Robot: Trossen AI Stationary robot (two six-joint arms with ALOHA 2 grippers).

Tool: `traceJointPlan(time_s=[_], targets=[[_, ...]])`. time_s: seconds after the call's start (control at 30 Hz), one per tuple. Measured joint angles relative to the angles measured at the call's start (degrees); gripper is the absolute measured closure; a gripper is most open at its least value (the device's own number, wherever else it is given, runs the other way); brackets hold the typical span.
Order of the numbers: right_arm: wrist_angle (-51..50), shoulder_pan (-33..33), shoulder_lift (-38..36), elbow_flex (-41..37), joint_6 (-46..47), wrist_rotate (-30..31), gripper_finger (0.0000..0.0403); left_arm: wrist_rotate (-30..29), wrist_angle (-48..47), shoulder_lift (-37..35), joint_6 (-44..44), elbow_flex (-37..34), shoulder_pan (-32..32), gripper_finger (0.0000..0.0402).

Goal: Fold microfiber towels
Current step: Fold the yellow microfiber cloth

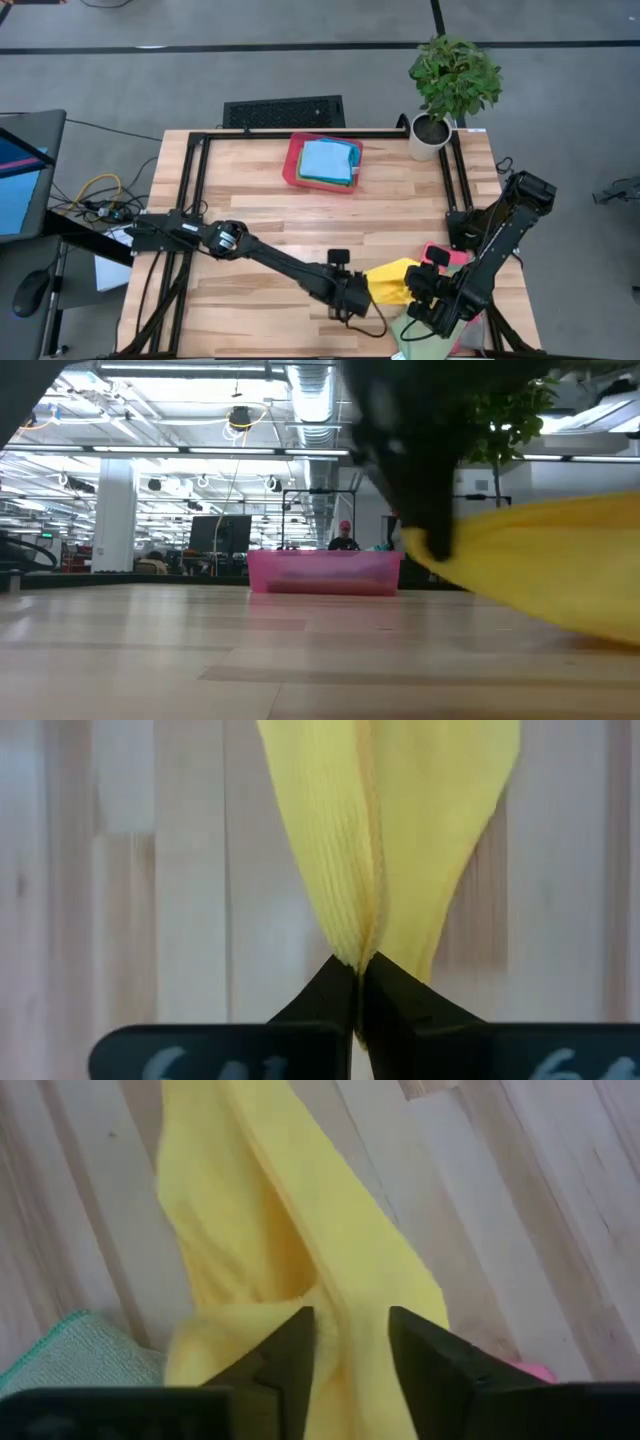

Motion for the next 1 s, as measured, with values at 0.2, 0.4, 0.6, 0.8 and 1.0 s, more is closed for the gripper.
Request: traceJointPlan(time_s=[0.2, 0.4, 0.6, 0.8, 1.0], targets=[[0.45, -0.18, 0.00, 0.00, -0.19, 1.49, 0.0183, -1.78, -10.92, 0.00, -0.98, 1.65, -2.25, 0.0401], [0.77, -0.57, 0.00, 0.00, -2.25, 2.03, 0.0169, -3.04, -15.03, 0.00, -2.53, 1.76, -3.57, 0.0401], [0.36, 2.14, 0.00, -0.48, -2.18, 0.99, 0.0172, -3.11, -16.37, 0.00, -2.42, 1.76, -3.95, 0.0401], [-6.42, 8.44, 0.00, -0.48, 5.66, 0.82, 0.0172, -3.10, -16.73, 0.00, -2.17, 1.76, -3.95, 0.0401], [-7.52, 14.26, 0.00, -0.51, 7.69, -0.18, 0.0172, -3.07, -16.65, 0.00, -1.66, 1.76, -3.95, 0.0401]])
